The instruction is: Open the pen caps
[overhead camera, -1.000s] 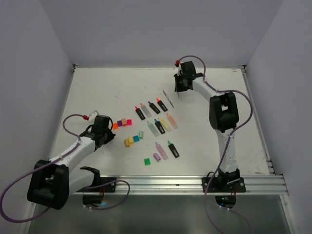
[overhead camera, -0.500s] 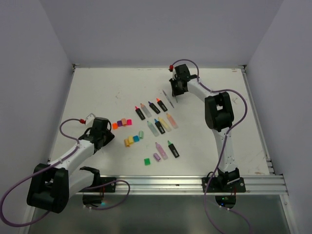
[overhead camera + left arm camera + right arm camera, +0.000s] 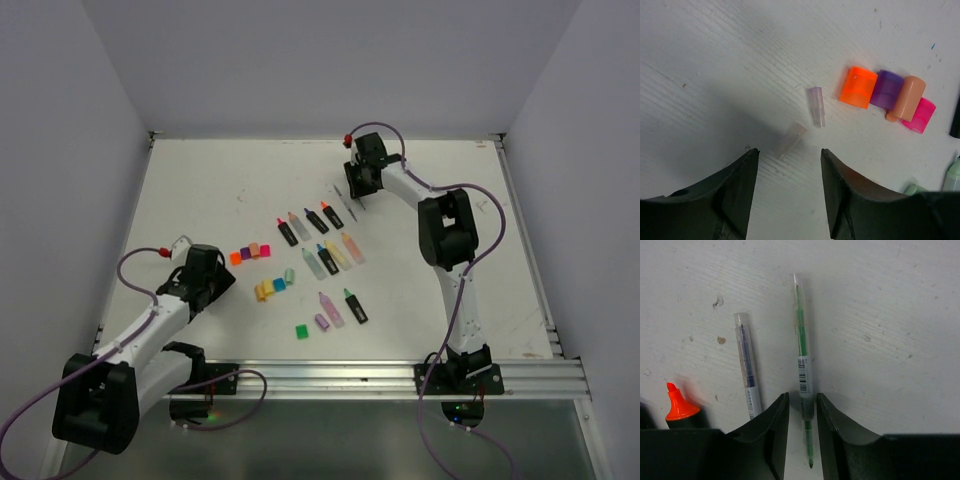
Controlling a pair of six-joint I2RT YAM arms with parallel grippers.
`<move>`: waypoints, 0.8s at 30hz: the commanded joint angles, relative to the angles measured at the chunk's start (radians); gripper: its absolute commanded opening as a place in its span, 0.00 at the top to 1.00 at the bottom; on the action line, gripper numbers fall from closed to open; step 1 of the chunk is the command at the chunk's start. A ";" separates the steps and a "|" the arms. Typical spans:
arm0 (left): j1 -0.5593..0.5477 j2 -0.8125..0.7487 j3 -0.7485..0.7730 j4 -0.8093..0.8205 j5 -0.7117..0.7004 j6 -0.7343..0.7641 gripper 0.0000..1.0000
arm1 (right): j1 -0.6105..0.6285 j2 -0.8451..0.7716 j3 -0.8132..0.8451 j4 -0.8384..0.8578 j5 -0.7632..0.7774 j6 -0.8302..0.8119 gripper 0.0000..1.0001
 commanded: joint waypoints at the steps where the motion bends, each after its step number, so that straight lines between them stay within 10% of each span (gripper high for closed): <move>1: 0.010 -0.057 0.019 -0.058 -0.044 -0.013 0.43 | 0.010 -0.018 -0.034 -0.020 0.027 -0.015 0.67; 11: 0.007 -0.197 0.119 -0.078 0.009 0.049 0.23 | 0.011 -0.204 -0.206 0.135 0.143 0.035 0.38; 14: 0.009 -0.226 0.162 -0.070 0.051 0.077 0.10 | 0.010 -0.334 -0.315 0.164 0.205 0.066 0.02; 24: -0.001 -0.300 0.095 0.163 0.416 0.103 0.00 | 0.059 -0.854 -0.793 0.102 0.306 0.198 0.01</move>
